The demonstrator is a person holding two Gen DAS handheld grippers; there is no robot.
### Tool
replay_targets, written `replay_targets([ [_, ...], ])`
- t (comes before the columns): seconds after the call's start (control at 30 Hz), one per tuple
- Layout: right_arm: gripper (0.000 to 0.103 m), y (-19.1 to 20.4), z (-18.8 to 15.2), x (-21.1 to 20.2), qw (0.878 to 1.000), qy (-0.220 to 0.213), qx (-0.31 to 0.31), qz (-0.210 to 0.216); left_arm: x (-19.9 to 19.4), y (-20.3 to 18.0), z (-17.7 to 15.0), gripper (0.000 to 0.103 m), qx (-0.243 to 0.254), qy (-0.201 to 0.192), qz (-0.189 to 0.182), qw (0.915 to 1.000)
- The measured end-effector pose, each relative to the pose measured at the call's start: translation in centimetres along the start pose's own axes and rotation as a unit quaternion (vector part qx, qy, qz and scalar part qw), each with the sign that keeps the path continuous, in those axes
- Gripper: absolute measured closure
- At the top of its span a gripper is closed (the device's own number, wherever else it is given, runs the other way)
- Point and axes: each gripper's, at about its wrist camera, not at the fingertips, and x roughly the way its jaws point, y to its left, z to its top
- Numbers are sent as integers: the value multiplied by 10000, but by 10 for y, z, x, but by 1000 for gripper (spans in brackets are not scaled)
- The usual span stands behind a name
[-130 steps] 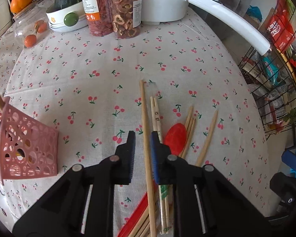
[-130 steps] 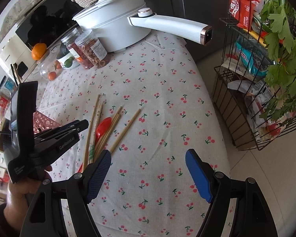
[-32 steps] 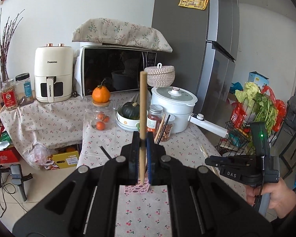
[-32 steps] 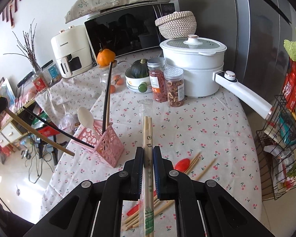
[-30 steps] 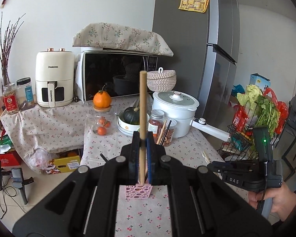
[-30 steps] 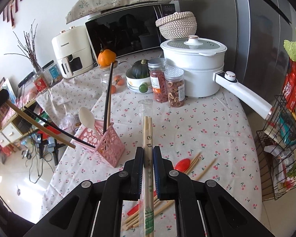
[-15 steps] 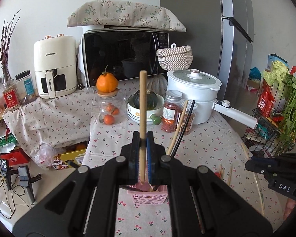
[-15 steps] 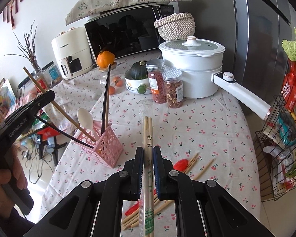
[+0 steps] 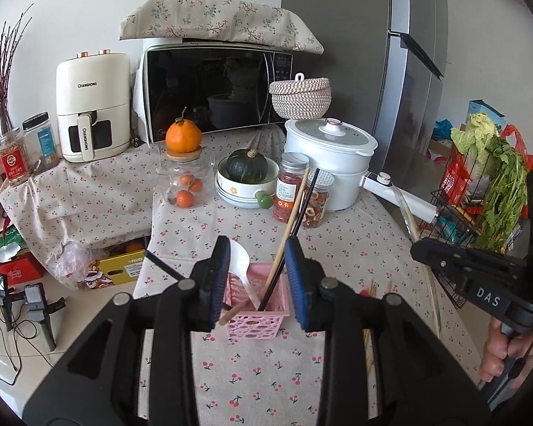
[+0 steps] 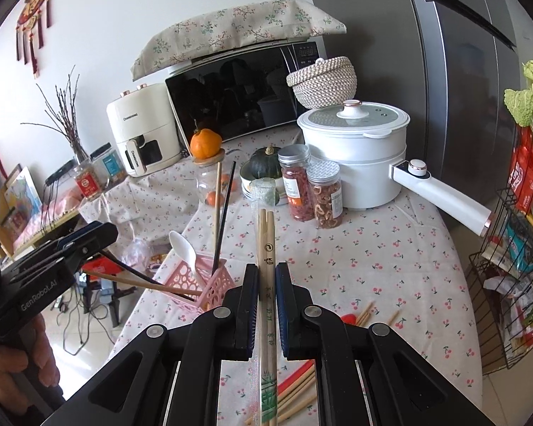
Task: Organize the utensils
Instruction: 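Insert the wrapped chopstick pair into the pink basket and open the right tool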
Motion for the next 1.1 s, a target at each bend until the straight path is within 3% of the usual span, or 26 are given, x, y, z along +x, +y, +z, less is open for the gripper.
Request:
replay_targets([
  [0.23, 93, 31, 10, -3, 9978, -631, 77, 167, -49, 38, -7, 55, -272, -128, -83, 9995],
  [0.43, 93, 61, 24, 16, 9915, -1271, 276, 56, -60, 80, -23, 52, -357, -86, 311, 9988],
  [0.6, 93, 84, 31, 38, 9817, -1876, 257, -216, -32, 107, -48, 52, -294, 593, 598, 9960],
  [0.73, 93, 84, 24, 49, 9685, -2419, 457, -377, -18, 126, -64, 52, -491, 1095, 527, 9914],
  [0.9, 93, 86, 13, 65, 9543, -2870, 494, -669, -21, 127, -73, 52, -300, 1229, 508, 9907],
  [1.1, 93, 98, 7, 82, 9466, -3112, 359, -759, -17, 130, -74, 52, -265, 1360, 456, 9893],
])
